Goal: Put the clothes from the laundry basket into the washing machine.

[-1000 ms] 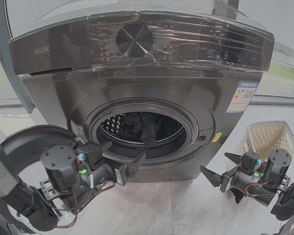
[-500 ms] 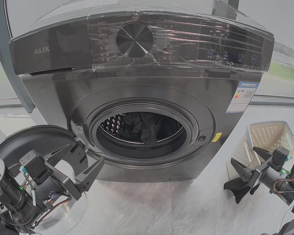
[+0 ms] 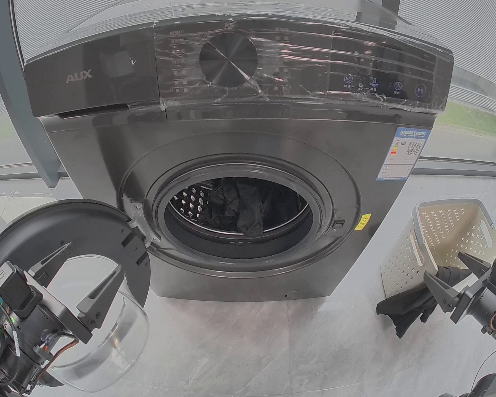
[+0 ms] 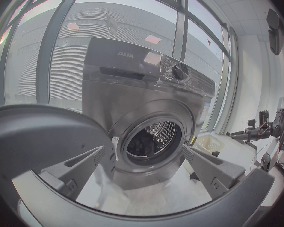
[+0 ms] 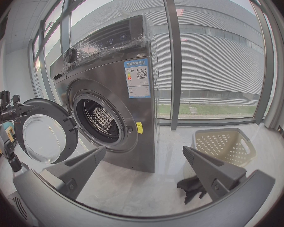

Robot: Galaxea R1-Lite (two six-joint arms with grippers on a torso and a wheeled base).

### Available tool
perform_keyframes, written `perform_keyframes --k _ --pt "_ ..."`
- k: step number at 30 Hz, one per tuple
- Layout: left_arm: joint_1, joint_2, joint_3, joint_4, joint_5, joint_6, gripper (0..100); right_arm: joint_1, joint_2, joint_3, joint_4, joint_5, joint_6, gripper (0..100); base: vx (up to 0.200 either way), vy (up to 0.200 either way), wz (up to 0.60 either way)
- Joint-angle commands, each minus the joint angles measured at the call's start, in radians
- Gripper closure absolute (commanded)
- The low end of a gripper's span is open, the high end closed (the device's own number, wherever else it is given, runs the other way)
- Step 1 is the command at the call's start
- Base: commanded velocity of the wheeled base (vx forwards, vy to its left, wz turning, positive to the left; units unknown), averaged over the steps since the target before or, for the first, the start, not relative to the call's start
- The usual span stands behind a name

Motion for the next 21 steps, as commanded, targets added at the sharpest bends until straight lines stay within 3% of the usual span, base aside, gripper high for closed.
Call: perform_keyframes --k 1,5,8,9,10,14,19,20,21 --pt "0.043 -0.155 0.018 0.113 0.006 0.005 0 -0.046 -0.157 0.018 0.089 -0.010 -0.017 0 -0.200 0.000 0.00" --pt "0.081 -0.274 0.018 0.279 0.005 0.005 0 -0.081 -0.297 0.018 0.239 -0.012 -0.025 0 -0.200 0.000 0.00" --pt "0.089 -0.319 0.018 0.321 0.002 0.005 0 -0.086 -0.352 0.018 0.300 -0.012 -0.026 0 -0.200 0.000 0.00" --pt "0.113 -0.373 0.018 0.415 0.002 -0.002 0 -0.104 -0.472 0.018 0.443 -0.013 -0.039 0 -0.200 0.000 0.00" --pt "0.133 -0.394 0.018 0.466 0.002 -0.002 0 -0.126 -0.530 0.018 0.504 -0.010 -0.057 0 -0.200 0.000 0.00" --pt "0.199 -0.507 0.018 0.596 0.003 0.005 0 -0.190 -0.725 0.018 0.645 0.011 -0.086 0 0.000 0.000 0.00" --pt "0.273 -0.741 0.018 0.861 -0.011 0.007 0 -0.256 -0.907 0.018 0.730 0.048 -0.089 0 0.000 0.000 0.00" --pt "0.273 -0.741 0.018 0.861 -0.011 0.007 0 -0.256 -0.907 0.018 0.730 0.048 -0.089 0 0.000 0.000 0.00" --pt "0.299 -0.850 0.018 0.998 -0.023 0.010 0 -0.276 -0.975 0.016 0.765 0.063 -0.097 0 0.000 0.000 0.00"
